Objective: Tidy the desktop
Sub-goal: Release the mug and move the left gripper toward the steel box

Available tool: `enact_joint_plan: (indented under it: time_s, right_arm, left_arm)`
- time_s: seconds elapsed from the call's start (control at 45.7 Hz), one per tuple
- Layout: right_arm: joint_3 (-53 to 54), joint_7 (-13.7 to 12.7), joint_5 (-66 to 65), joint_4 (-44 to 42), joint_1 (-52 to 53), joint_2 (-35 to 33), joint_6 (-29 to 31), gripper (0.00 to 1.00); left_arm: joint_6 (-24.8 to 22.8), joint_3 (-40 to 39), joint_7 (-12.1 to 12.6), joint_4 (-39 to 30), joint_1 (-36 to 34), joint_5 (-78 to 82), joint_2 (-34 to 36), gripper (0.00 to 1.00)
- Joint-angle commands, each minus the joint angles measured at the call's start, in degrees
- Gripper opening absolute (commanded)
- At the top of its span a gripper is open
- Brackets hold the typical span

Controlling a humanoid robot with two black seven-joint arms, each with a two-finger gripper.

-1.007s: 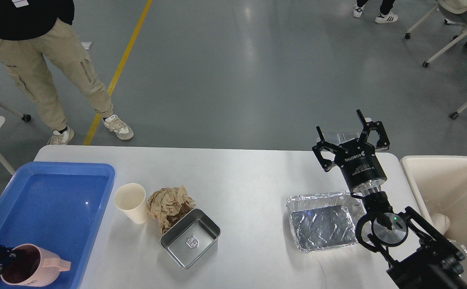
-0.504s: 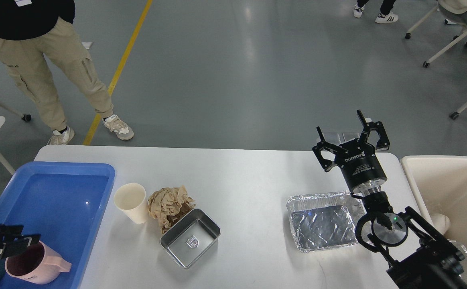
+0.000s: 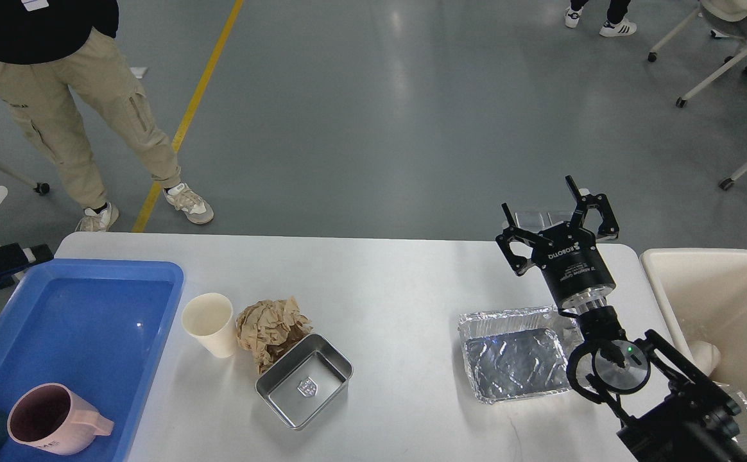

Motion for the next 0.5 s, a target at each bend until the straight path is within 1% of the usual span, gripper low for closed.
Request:
enact_joint_plan:
  time_s: [0.0,0.088,0.153,0.307,0.416,0.482]
  right_arm:
    - [-0.1,0.0,0.0,0.0,-0.3,-0.2,-0.1,1.0]
    - [-0.2,0.0,0.0,0.0,-0.4,-0.2,-0.1,1.0]
    - [-0.2,0.0,0.0,0.0,-0.5,-0.2,-0.1,1.0]
    - [-0.2,0.0,0.0,-0.1,-0.6,-0.2,-0.4,1.0]
    - [-0.3,0.0,0.0,-0.1,-0.7,-0.2,-0.5,1.0]
    - [-0.8,0.0,0.0,-0.1,-0.8,-0.3,-0.5,1.0]
  left_arm:
    - [0.3,0.0,4.0,-2.0,1.6,-9.9,0.3,0.97]
    - [0.9,0.0,5.3,-4.9,3.8,-16.1,1.3,0.97]
    - [4.1,0.0,5.4,-9.4,6.6,-18.8,3.1,0.97]
    - [9.8,1.1,5.6,-18.5,9.9,-24.0,7.3,0.97]
    - [13.0,2.0,5.6,-21.4,11.1,-26.3,9.4,0.97]
    - [13.8,2.7,5.6,-22.9,11.2,-28.4,11.2,0.97]
